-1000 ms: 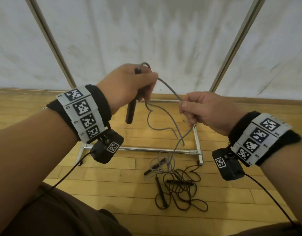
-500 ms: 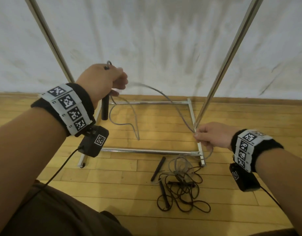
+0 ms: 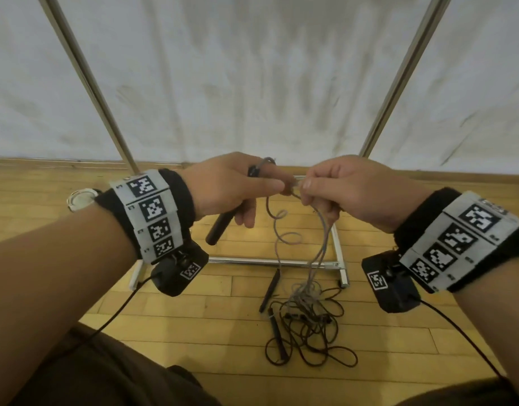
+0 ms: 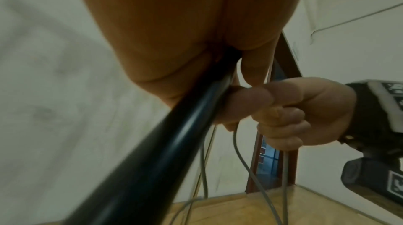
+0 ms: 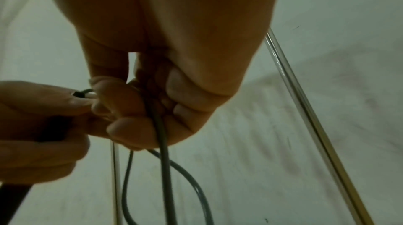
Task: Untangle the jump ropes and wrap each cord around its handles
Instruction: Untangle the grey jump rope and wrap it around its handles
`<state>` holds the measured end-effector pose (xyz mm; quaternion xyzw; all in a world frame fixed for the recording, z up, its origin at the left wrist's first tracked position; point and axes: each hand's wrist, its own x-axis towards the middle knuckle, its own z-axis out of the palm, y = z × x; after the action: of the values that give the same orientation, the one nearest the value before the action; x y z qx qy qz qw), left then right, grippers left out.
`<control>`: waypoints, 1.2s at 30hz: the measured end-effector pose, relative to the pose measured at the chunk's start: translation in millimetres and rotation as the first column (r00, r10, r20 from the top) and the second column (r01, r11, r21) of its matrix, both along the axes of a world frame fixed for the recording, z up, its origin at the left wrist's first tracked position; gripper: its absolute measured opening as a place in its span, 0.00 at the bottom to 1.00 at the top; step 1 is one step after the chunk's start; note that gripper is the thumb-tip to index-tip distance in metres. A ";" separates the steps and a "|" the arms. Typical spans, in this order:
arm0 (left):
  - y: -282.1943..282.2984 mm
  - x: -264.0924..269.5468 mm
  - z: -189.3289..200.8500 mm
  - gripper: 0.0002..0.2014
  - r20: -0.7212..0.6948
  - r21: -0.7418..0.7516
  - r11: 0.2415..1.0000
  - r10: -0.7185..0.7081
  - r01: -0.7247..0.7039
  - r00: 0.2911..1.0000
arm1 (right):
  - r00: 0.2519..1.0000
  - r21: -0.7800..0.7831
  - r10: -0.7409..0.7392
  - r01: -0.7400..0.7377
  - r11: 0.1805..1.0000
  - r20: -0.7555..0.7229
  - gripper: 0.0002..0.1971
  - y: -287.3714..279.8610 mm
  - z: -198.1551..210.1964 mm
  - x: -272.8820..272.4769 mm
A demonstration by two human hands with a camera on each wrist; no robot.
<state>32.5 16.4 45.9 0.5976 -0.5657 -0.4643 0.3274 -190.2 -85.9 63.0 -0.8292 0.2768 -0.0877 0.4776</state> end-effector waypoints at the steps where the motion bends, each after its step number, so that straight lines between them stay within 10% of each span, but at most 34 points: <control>1: -0.1 -2.5 1.1 0.12 0.002 -0.022 1.000 -0.006 0.006 1.000 | 0.999 0.014 -0.018 0.017 1.000 0.037 0.15 2.0 2.8 1.3; 13: -10.0 1.8 20.0 0.12 -0.135 -0.241 0.940 0.216 -0.243 0.967 | 0.987 0.154 -0.075 0.053 0.987 0.144 0.13 -2.2 -10.4 -7.6; 19: -9.4 40.8 33.5 0.13 -0.482 -0.190 0.742 0.500 -0.643 0.720 | 0.989 0.113 -0.130 0.137 0.984 -0.063 0.13 -24.3 -46.3 -34.4; 23: -9.3 59.0 28.1 0.09 -0.466 -0.088 0.631 0.657 -0.770 0.592 | 0.959 0.203 -0.194 0.235 0.950 -0.205 0.15 -36.2 -75.5 -51.1; 30: -2.1 69.2 -1.6 0.06 -0.064 -0.020 0.777 0.627 -0.629 0.777 | 0.730 -0.037 0.006 -0.043 0.998 -0.684 0.17 -35.9 -94.8 -51.8; 36: -0.7 36.5 -8.1 0.08 0.042 -0.026 0.974 0.224 -0.223 0.974 | 0.903 -0.010 0.045 -0.055 0.998 -0.426 0.14 -14.3 -48.1 -10.2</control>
<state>69.0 15.6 37.8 0.6641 -0.5069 -0.4052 0.3712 -200.4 -100.2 14.9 -0.8403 0.3520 0.1047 0.3988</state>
